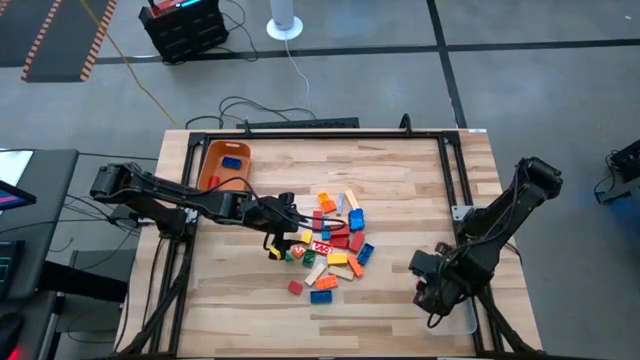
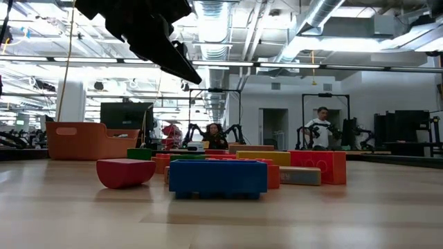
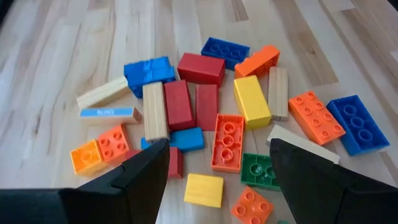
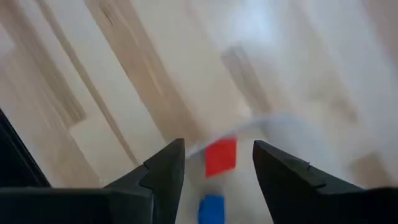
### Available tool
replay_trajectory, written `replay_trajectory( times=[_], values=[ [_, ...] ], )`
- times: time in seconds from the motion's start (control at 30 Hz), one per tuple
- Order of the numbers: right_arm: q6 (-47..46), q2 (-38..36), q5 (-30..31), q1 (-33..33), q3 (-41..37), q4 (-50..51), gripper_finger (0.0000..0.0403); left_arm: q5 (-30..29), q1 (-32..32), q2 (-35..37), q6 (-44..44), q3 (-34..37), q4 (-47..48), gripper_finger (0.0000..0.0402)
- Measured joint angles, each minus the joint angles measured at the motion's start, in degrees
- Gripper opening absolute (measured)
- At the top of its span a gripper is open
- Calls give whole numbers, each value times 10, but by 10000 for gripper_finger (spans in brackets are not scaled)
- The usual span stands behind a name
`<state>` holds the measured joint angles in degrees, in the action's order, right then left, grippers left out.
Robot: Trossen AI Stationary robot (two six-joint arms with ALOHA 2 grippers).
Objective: Sort blocks by size
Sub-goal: Put the large brown wooden block into the orange bin
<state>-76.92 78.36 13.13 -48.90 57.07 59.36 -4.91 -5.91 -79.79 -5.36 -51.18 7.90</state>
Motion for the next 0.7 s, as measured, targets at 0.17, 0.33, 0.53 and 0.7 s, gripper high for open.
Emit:
replay_trajectory(
  times=[0.17,0.33,0.53,0.7],
  values=[
    [33,-27,111,24,9,-7,209,-1,0,0,5,0,20,272],
    [157,14,134,135,9,-88,209,-1,0,0,5,0,17,272],
    [303,91,127,236,9,-198,209,-7,0,0,22,0,20,272],
    [375,109,72,297,9,-233,209,-7,-2,0,40,0,55,272]
  ],
)
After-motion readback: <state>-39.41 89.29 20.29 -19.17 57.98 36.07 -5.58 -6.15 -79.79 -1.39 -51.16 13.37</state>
